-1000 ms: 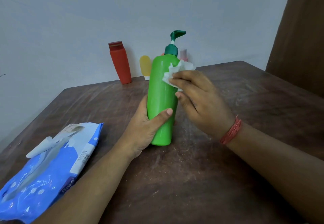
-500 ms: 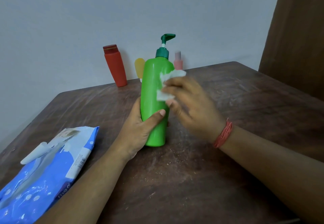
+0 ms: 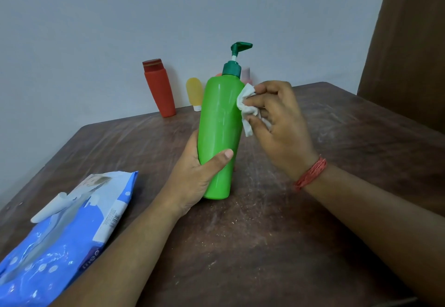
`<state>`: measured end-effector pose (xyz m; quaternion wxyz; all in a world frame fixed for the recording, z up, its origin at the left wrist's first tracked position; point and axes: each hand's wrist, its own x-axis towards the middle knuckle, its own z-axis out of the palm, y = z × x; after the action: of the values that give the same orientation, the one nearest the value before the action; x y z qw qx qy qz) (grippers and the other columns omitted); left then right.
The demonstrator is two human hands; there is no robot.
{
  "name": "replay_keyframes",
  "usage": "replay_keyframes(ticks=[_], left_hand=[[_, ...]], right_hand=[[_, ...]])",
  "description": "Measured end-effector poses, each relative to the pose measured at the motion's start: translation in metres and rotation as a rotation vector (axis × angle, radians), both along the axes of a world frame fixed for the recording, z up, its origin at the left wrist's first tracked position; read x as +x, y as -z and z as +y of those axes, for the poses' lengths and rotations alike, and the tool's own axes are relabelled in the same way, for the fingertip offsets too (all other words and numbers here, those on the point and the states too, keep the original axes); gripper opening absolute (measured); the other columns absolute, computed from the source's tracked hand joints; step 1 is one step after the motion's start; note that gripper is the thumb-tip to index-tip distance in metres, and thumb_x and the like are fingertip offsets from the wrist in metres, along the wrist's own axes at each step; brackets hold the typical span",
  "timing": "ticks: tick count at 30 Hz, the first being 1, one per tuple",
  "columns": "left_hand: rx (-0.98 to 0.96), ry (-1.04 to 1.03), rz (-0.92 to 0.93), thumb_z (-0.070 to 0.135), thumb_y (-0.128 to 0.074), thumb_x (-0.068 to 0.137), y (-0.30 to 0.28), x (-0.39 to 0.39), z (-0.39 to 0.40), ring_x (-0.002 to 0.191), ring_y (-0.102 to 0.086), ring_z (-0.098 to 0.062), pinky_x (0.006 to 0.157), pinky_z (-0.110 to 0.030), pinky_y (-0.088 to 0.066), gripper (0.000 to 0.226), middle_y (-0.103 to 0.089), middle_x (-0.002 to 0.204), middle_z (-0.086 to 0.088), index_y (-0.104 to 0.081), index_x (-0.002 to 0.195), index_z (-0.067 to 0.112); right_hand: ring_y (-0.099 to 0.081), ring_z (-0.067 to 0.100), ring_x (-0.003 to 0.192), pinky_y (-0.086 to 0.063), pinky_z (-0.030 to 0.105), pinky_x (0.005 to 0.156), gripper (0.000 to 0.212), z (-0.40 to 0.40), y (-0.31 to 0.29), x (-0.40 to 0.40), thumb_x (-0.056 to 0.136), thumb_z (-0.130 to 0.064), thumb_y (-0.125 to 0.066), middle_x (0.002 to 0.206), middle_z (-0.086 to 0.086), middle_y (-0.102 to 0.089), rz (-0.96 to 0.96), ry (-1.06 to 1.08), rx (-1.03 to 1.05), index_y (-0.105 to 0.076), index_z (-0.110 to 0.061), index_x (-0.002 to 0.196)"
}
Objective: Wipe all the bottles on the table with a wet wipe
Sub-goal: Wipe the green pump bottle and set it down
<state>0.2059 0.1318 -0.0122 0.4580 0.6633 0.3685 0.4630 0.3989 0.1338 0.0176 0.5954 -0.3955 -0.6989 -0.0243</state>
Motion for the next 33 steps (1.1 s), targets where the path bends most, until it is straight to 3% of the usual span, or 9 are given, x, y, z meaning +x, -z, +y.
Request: replay_keyframes(ticks=[3, 8, 12, 15, 17, 21, 25, 30, 33], left_hand=[[-0.004, 0.007, 0.019, 0.054, -0.078, 0.070, 0.000, -0.001, -0.001, 0.104, -0.071, -0.023, 0.089, -0.055, -0.057, 0.057, -0.070, 0.117, 0.010, -0.048, 0.119, 0.059], [-0.001, 0.022, 0.032, 0.045, -0.075, 0.077, -0.001, -0.001, -0.001, 0.103, -0.071, -0.019, 0.089, -0.051, -0.059, 0.049, -0.069, 0.114, 0.017, -0.048, 0.113, 0.063], [0.007, 0.040, 0.031, 0.045, -0.077, 0.077, -0.002, 0.000, -0.002, 0.103, -0.071, -0.021, 0.088, -0.052, -0.059, 0.050, -0.070, 0.115, 0.013, -0.048, 0.114, 0.062], [0.011, 0.041, 0.028, 0.050, -0.078, 0.074, -0.002, 0.000, -0.002, 0.103, -0.071, -0.023, 0.088, -0.052, -0.058, 0.053, -0.070, 0.117, 0.009, -0.049, 0.117, 0.060], [0.007, 0.034, 0.004, 0.050, -0.078, 0.073, -0.001, 0.000, -0.002, 0.102, -0.072, -0.026, 0.088, -0.053, -0.058, 0.057, -0.070, 0.118, 0.005, -0.049, 0.122, 0.056], [-0.030, 0.046, -0.108, 0.033, -0.078, 0.084, -0.002, 0.002, -0.004, 0.092, -0.073, -0.035, 0.079, -0.047, -0.060, 0.052, -0.071, 0.116, -0.006, -0.051, 0.128, 0.041], [-0.032, 0.062, -0.096, 0.033, -0.078, 0.083, -0.001, 0.002, -0.003, 0.091, -0.074, -0.033, 0.075, -0.041, -0.060, 0.051, -0.072, 0.114, -0.003, -0.051, 0.126, 0.043], [-0.025, 0.056, -0.127, 0.026, -0.073, 0.084, -0.002, 0.004, -0.004, 0.090, -0.074, -0.026, 0.081, -0.045, -0.061, 0.048, -0.073, 0.112, -0.002, -0.053, 0.126, 0.035], [-0.029, 0.061, -0.096, 0.031, -0.077, 0.084, 0.000, 0.003, -0.001, 0.091, -0.074, -0.034, 0.078, -0.047, -0.060, 0.052, -0.071, 0.114, -0.007, -0.051, 0.129, 0.037]], right_hand=[[-0.052, 0.011, 0.111, -0.049, 0.021, 0.096, 0.019, -0.002, -0.001, 0.003, 0.086, 0.002, -0.068, 0.118, 0.002, -0.047, -0.023, 0.078, 0.027, -0.070, -0.006, 0.103], [-0.052, 0.010, 0.094, -0.047, 0.021, 0.079, 0.016, 0.000, -0.006, 0.008, 0.089, -0.011, -0.072, 0.105, 0.000, -0.048, -0.039, 0.152, 0.046, -0.074, -0.016, 0.103], [-0.051, 0.002, 0.076, -0.042, 0.014, 0.068, 0.019, -0.001, -0.007, 0.010, 0.088, -0.006, -0.070, 0.095, -0.003, -0.053, -0.003, 0.129, 0.035, -0.073, -0.015, 0.104], [-0.054, 0.003, 0.082, -0.047, 0.015, 0.073, 0.023, -0.004, -0.009, 0.008, 0.088, 0.001, -0.067, 0.101, 0.000, -0.056, -0.039, 0.146, 0.069, -0.070, -0.010, 0.108], [-0.057, 0.009, 0.095, -0.051, 0.020, 0.085, 0.027, -0.008, -0.007, 0.002, 0.088, 0.004, -0.064, 0.110, 0.005, -0.056, -0.094, 0.109, 0.060, -0.067, -0.005, 0.114], [-0.051, 0.023, 0.121, -0.036, 0.026, 0.109, 0.033, -0.015, 0.004, -0.010, 0.094, -0.016, -0.062, 0.129, 0.011, -0.056, -0.368, 0.086, 0.070, -0.063, -0.003, 0.124], [-0.047, 0.023, 0.131, -0.038, 0.037, 0.112, 0.038, -0.013, -0.005, -0.006, 0.096, -0.022, -0.057, 0.138, 0.012, -0.052, -0.305, 0.121, 0.053, -0.058, -0.002, 0.129], [-0.051, 0.028, 0.125, -0.037, 0.034, 0.112, 0.033, -0.020, -0.001, -0.011, 0.096, -0.020, -0.060, 0.129, 0.013, -0.059, -0.536, 0.111, 0.138, -0.064, 0.000, 0.122], [-0.046, 0.029, 0.130, -0.036, 0.037, 0.114, 0.042, -0.015, -0.007, -0.009, 0.096, -0.019, -0.057, 0.136, 0.015, -0.052, -0.484, 0.220, 0.096, -0.055, 0.001, 0.134]])
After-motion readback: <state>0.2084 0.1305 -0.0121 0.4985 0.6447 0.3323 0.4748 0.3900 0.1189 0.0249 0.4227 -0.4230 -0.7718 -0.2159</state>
